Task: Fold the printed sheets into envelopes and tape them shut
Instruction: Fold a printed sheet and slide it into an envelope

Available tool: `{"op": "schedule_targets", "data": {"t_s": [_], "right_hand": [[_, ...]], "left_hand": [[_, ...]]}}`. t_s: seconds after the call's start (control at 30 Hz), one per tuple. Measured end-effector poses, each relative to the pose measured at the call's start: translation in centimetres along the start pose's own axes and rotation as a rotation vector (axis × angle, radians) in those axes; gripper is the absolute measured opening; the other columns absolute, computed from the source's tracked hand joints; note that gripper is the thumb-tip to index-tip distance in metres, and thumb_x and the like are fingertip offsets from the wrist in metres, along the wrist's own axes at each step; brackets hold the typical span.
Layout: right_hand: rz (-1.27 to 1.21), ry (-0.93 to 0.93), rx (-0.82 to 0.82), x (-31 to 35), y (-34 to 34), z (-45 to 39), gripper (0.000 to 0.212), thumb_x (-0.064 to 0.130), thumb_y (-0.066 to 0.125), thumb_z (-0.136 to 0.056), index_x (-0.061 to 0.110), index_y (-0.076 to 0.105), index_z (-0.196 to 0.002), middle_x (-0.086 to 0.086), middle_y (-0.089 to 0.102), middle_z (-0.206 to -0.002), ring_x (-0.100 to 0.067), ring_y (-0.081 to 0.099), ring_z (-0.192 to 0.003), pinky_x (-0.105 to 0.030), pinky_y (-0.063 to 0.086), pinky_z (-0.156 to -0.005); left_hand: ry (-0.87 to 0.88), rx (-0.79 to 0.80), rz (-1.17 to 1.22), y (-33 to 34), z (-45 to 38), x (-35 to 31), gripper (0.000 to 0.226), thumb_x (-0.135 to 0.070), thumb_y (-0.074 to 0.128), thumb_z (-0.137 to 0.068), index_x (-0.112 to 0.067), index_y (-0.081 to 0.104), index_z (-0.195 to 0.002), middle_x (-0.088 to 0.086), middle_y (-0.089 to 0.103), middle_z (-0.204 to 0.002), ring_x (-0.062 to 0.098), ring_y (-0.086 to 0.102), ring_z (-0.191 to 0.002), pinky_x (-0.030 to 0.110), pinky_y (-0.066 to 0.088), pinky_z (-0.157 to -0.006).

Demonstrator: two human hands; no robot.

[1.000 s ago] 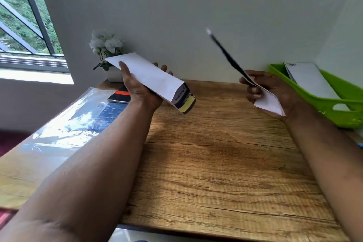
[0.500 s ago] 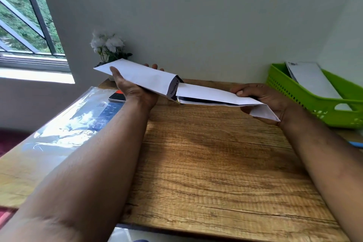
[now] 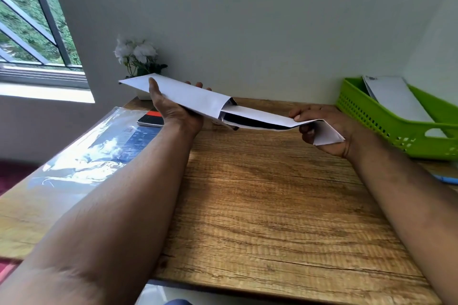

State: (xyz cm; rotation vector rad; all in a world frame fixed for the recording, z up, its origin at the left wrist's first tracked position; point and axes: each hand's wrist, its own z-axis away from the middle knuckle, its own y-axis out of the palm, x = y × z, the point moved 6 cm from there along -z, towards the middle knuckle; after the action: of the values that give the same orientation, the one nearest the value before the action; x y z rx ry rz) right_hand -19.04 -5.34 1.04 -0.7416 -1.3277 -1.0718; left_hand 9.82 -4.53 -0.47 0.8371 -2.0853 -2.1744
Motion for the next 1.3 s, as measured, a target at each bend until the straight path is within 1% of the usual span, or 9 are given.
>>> {"op": "schedule_targets", "data": {"t_s": [0.33, 0.5, 0.6, 0.73, 0.87, 1.0, 1.13, 1.23, 1.3], "right_hand": [[0.017, 0.008, -0.099, 0.0, -0.1, 0.1, 0.013, -0.006, 0.054, -0.086, 0.004, 0.061, -0.080, -0.002, 0.058, -0.057, -0.005, 0.045, -0.040, -0.011, 0.031, -0.036], [-0.010, -0.068, -0.099, -0.7, 3.9, 0.5, 0.011, -0.003, 0.064, -0.083, 0.007, 0.064, -0.088, -0.009, 0.066, -0.079, -0.015, 0.064, -0.062, -0.023, 0.055, -0.051], [0.429, -0.231, -0.078, 0.2, 5.8, 1.0, 0.029, 0.012, 0.064, -0.088, 0.024, 0.061, -0.115, -0.001, 0.060, -0.119, -0.017, 0.060, -0.103, -0.036, 0.054, -0.085], [1.054, -0.518, -0.073, 3.4, 5.6, 3.3, 0.037, 0.027, 0.060, -0.092, 0.041, 0.054, -0.125, 0.014, 0.047, -0.133, -0.007, 0.046, -0.119, -0.027, 0.041, -0.091], [1.055, -0.458, 0.165, 3.6, 4.4, 4.1, 0.041, 0.015, 0.072, -0.080, 0.045, 0.065, -0.108, 0.022, 0.057, -0.125, -0.002, 0.049, -0.119, -0.034, 0.043, -0.098], [1.006, -0.369, 0.302, 2.9, 4.5, 4.3, 0.038, 0.012, 0.076, -0.074, 0.040, 0.068, -0.099, 0.025, 0.058, -0.125, 0.008, 0.049, -0.118, -0.036, 0.043, -0.101], [0.941, -0.592, 0.097, 3.3, 5.7, 4.2, 0.013, 0.020, 0.078, -0.075, 0.028, 0.068, -0.079, 0.022, 0.057, -0.122, 0.009, 0.051, -0.113, -0.025, 0.043, -0.096], [0.944, -0.775, -0.064, 3.0, 6.8, 4.3, 0.017, 0.015, 0.078, -0.075, 0.016, 0.062, -0.080, 0.008, 0.055, -0.118, 0.010, 0.048, -0.106, -0.002, 0.038, -0.084], [0.888, -0.897, -0.109, 2.6, 7.3, 4.3, 0.028, 0.009, 0.078, -0.075, 0.011, 0.052, -0.087, -0.001, 0.056, -0.113, 0.001, 0.051, -0.102, -0.001, 0.041, -0.078]], "left_hand": [[0.001, -0.012, -0.051, -0.2, -0.2, 0.2, 0.074, -0.071, 0.052, -0.076, -0.006, 0.053, -0.112, 0.013, 0.051, -0.115, 0.034, 0.057, -0.117, 0.056, 0.045, -0.096], [-0.105, 0.034, -0.133, 1.0, 1.3, 2.8, 0.069, -0.069, 0.050, -0.078, -0.007, 0.052, -0.107, 0.019, 0.056, -0.112, 0.036, 0.059, -0.100, 0.049, 0.048, -0.095], [-0.176, 0.045, -0.145, 1.6, 2.1, 4.4, 0.069, -0.070, 0.047, -0.080, -0.006, 0.052, -0.108, 0.021, 0.058, -0.112, 0.036, 0.059, -0.099, 0.052, 0.046, -0.097], [-0.181, 0.019, -0.110, 1.4, 1.6, 4.1, 0.068, -0.070, 0.044, -0.083, -0.007, 0.053, -0.107, 0.020, 0.057, -0.115, 0.035, 0.060, -0.102, 0.054, 0.046, -0.096], [-0.165, 0.015, -0.094, 0.8, 0.6, 3.4, 0.071, -0.071, 0.045, -0.081, -0.008, 0.055, -0.112, 0.022, 0.057, -0.132, 0.039, 0.060, -0.114, 0.055, 0.042, -0.101], [-0.161, -0.010, -0.100, 0.9, 0.9, 3.1, 0.070, -0.069, 0.044, -0.084, -0.006, 0.056, -0.113, 0.017, 0.061, -0.115, 0.037, 0.063, -0.107, 0.052, 0.043, -0.102], [-0.225, 0.010, -0.110, 1.6, 1.8, 4.0, 0.073, -0.068, 0.046, -0.084, -0.003, 0.056, -0.115, 0.017, 0.059, -0.120, 0.037, 0.062, -0.113, 0.054, 0.043, -0.100], [-0.281, 0.039, -0.185, 2.4, 2.7, 5.4, 0.082, -0.068, 0.044, -0.086, 0.000, 0.052, -0.131, 0.020, 0.058, -0.129, 0.037, 0.062, -0.111, 0.051, 0.044, -0.101], [-0.318, 0.055, -0.222, 3.2, 3.5, 6.5, 0.077, -0.066, 0.041, -0.090, -0.003, 0.050, -0.134, 0.020, 0.062, -0.121, 0.037, 0.062, -0.107, 0.049, 0.047, -0.097]]}}
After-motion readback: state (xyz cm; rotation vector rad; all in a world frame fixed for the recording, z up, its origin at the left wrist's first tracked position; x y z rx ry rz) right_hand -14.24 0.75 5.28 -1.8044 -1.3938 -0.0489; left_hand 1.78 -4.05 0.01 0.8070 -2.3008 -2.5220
